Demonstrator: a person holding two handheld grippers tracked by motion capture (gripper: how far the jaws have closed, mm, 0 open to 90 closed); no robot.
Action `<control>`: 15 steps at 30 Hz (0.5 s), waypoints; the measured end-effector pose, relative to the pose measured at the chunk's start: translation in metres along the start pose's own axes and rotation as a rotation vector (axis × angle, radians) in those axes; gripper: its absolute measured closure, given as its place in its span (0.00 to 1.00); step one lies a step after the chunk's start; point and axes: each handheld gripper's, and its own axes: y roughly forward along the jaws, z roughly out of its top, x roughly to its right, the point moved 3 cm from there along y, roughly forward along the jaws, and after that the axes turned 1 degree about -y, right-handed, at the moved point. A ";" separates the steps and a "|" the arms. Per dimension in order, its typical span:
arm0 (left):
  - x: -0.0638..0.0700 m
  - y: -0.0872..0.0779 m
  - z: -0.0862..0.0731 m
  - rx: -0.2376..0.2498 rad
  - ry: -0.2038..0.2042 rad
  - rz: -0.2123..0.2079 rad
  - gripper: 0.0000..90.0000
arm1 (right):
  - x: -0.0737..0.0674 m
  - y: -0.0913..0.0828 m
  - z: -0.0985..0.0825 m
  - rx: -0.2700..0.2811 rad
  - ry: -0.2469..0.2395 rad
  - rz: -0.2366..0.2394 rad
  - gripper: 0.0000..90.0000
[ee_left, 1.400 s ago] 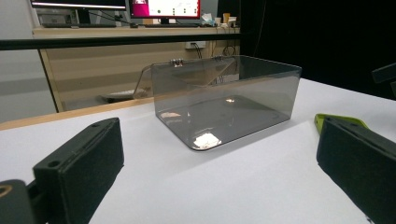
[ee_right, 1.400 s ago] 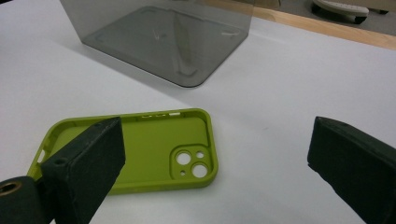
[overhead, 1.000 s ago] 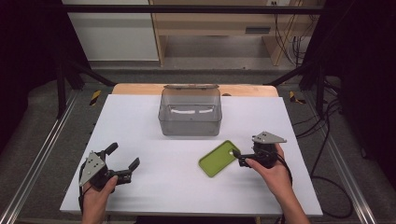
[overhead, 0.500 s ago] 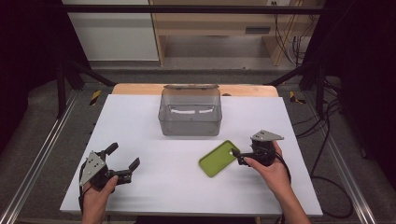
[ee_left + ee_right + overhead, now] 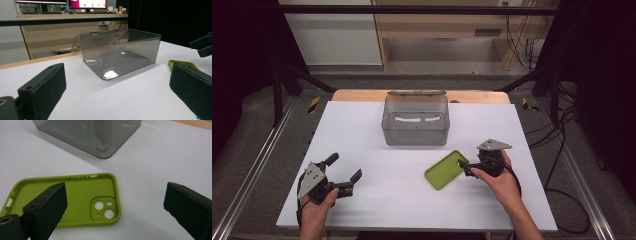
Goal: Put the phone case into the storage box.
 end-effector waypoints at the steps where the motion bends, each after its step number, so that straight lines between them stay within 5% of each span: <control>1: 0.000 0.000 0.000 -0.001 0.000 0.000 0.01 | 0.000 0.001 0.000 -0.004 -0.001 -0.001 0.06; 10: 0.001 0.000 0.000 -0.003 0.004 -0.001 0.01 | -0.005 0.010 0.003 -0.020 -0.005 0.013 0.07; 12: 0.001 0.000 0.000 -0.003 0.004 -0.001 0.01 | -0.006 0.011 0.003 -0.024 -0.006 0.018 0.14; 15: 0.000 0.000 0.000 -0.003 0.004 -0.001 0.01 | -0.008 0.012 0.003 -0.017 -0.026 0.046 0.38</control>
